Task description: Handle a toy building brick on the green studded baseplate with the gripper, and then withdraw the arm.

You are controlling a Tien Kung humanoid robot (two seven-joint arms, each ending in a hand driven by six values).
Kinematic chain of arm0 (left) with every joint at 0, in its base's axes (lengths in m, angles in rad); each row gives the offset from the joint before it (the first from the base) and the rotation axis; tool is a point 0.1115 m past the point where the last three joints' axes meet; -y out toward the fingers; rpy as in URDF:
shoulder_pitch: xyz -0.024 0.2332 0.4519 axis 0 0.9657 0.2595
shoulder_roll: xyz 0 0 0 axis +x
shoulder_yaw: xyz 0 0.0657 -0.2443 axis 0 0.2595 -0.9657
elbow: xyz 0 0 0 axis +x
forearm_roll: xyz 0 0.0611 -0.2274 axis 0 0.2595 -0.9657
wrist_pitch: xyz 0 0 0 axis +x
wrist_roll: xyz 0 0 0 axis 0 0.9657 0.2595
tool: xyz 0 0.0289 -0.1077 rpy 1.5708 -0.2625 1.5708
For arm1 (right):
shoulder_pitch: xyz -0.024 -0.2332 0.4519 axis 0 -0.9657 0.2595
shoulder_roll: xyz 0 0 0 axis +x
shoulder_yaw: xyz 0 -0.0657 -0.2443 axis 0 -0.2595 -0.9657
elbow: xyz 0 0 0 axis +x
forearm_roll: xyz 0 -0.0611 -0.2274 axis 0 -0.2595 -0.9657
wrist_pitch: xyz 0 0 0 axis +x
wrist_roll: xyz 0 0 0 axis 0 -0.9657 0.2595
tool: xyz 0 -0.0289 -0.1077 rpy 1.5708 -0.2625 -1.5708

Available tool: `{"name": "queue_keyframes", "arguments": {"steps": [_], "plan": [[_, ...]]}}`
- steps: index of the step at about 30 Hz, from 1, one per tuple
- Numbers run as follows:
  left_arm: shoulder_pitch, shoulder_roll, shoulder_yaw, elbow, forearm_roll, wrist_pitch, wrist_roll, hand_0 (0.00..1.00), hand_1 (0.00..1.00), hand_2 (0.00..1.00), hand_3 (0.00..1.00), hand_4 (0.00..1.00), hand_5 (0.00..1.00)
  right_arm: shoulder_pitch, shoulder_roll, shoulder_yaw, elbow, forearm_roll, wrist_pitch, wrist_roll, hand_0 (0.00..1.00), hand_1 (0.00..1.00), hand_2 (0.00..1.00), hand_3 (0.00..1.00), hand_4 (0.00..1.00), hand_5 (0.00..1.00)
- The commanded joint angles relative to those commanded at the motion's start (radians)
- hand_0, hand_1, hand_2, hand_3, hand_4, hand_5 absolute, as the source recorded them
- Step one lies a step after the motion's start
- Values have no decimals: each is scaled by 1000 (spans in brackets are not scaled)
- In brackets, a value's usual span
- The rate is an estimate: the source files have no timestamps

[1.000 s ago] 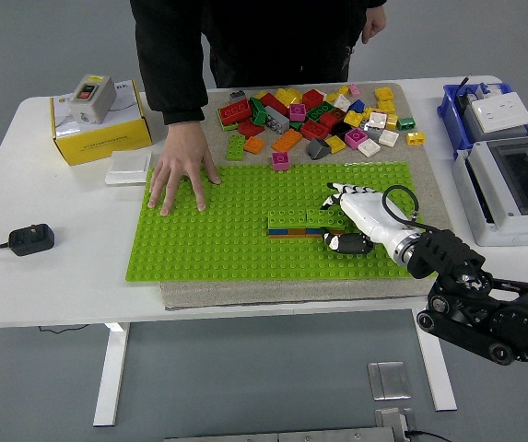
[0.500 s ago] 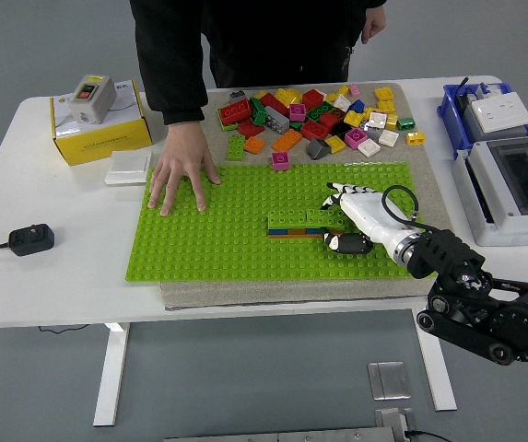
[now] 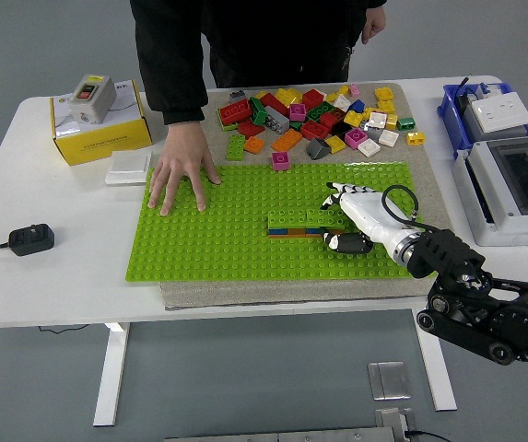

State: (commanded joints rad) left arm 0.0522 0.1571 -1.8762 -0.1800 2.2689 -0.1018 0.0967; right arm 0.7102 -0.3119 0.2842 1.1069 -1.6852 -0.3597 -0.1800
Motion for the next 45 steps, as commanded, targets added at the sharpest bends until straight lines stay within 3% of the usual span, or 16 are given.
{"name": "queue_keyframes", "arguments": {"steps": [45], "plan": [[-1, -1, -7, 0, 0, 0, 0, 646, 638, 477, 577, 156, 770, 1, -4, 16, 3, 5, 11, 0, 945, 985, 998, 740, 585, 434]]}}
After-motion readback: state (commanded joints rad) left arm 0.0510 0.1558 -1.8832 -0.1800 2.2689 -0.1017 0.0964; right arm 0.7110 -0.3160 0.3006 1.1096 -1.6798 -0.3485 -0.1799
